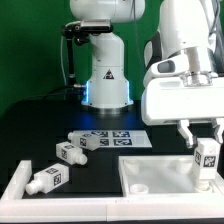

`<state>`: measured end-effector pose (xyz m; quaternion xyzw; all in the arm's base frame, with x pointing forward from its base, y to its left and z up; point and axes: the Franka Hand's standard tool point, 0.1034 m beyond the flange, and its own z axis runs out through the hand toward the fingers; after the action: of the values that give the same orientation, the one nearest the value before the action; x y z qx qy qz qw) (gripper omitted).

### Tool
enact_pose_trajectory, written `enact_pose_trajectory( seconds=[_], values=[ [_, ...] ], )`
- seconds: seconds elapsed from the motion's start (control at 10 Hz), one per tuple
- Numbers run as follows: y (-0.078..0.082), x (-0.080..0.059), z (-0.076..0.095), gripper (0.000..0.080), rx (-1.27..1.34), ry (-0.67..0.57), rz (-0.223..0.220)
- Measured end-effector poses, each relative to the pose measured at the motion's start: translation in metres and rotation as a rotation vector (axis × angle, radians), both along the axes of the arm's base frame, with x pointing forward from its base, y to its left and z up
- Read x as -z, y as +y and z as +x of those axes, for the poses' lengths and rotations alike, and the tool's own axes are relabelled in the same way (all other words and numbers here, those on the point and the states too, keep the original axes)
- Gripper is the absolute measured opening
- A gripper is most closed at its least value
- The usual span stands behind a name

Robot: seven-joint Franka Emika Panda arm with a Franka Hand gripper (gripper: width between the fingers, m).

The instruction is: Assemble one leg

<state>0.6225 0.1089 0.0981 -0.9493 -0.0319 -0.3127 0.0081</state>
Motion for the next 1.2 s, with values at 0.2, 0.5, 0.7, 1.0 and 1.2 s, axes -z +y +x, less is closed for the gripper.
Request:
enact_pose_trajectory(
  seconds=[0.2,0.5,0.7,1.0,1.2],
  values=[
    [0.0003,0.003,0.0003,0.0286,-0.002,0.004,-0.002],
    [0.0005,0.0066,0.0012,0.0286,-0.006,-0.015,-0.006],
    [0.0024,0.0067,0.0005,0.0287,-0.005,-0.014,-0.007],
    [-0.002,0.0056,-0.0006,0.0287,-0.021,0.029,-0.022],
    [-0.0029,0.006,-0.0005,0.0287,-0.031,0.028,-0.03]
  ],
)
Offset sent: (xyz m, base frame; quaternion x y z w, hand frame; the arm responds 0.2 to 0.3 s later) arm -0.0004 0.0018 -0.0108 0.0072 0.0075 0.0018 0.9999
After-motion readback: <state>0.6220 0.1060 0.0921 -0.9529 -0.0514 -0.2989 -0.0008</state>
